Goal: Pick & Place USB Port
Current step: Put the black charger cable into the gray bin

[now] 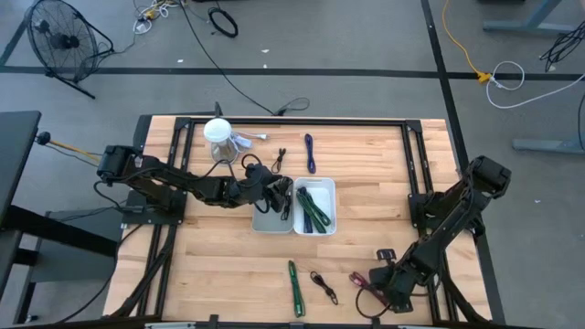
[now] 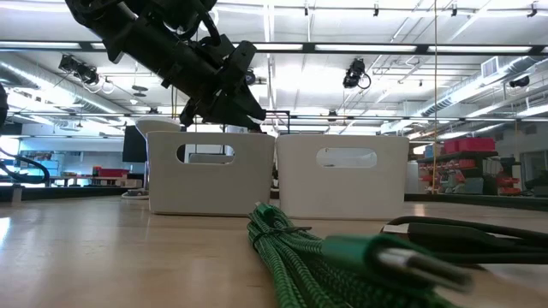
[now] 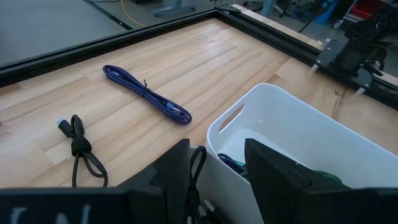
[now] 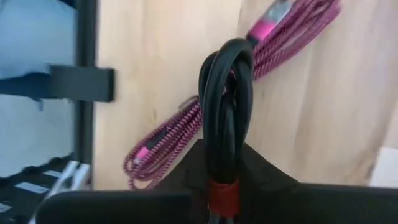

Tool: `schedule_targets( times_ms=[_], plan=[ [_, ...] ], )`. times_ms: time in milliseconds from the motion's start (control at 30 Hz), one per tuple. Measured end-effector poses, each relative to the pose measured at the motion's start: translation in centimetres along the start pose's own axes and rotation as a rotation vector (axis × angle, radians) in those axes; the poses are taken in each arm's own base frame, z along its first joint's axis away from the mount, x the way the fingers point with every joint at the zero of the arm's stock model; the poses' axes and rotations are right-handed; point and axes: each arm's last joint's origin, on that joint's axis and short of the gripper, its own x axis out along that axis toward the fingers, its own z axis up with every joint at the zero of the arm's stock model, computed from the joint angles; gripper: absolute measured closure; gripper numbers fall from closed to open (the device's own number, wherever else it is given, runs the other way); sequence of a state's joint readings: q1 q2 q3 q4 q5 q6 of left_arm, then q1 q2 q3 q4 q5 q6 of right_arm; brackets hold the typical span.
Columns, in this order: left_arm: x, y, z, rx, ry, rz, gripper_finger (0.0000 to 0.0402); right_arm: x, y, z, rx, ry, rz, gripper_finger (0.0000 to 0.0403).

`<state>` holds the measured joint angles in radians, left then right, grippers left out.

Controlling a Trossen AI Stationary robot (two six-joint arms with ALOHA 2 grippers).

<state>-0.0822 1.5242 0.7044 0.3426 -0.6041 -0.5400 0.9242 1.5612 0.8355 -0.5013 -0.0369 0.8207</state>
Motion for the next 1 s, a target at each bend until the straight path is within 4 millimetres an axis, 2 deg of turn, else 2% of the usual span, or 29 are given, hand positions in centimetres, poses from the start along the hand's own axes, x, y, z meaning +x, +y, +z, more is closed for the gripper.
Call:
schedule_targets(
  times_ms=[200, 400, 700, 867, 1000],
  plan=[
    [0.0, 0.0, 0.0, -0.001, -0.002, -0.001, 0.0243, -3.2, -0.8, 0.6, 0.038, -0.098, 0.018, 0.0369],
    [0.0, -0.1, 0.2, -0.015, -0.022, -0.014, 0.0244, -7.3, -2.6, 1.8, 0.042, -0.333, -0.01, 0.0369],
    [-0.2, -1.2, 1.5, 0.051, -0.104, -0.201, 0.0243, -13.8, -5.9, 3.4, 0.045, -0.815, -0.237, 0.0369],
    [-0.5, -1.9, 2.4, 0.087, -0.173, -0.319, 0.0243, -16.2, -6.9, 4.6, -0.004, -1.025, -0.397, 0.0369],
    [-0.8, -2.3, 3.0, 0.118, -0.225, -0.424, 0.0243, -17.6, -7.9, 6.1, -0.021, -1.148, -0.459, 0.0369]
  ],
)
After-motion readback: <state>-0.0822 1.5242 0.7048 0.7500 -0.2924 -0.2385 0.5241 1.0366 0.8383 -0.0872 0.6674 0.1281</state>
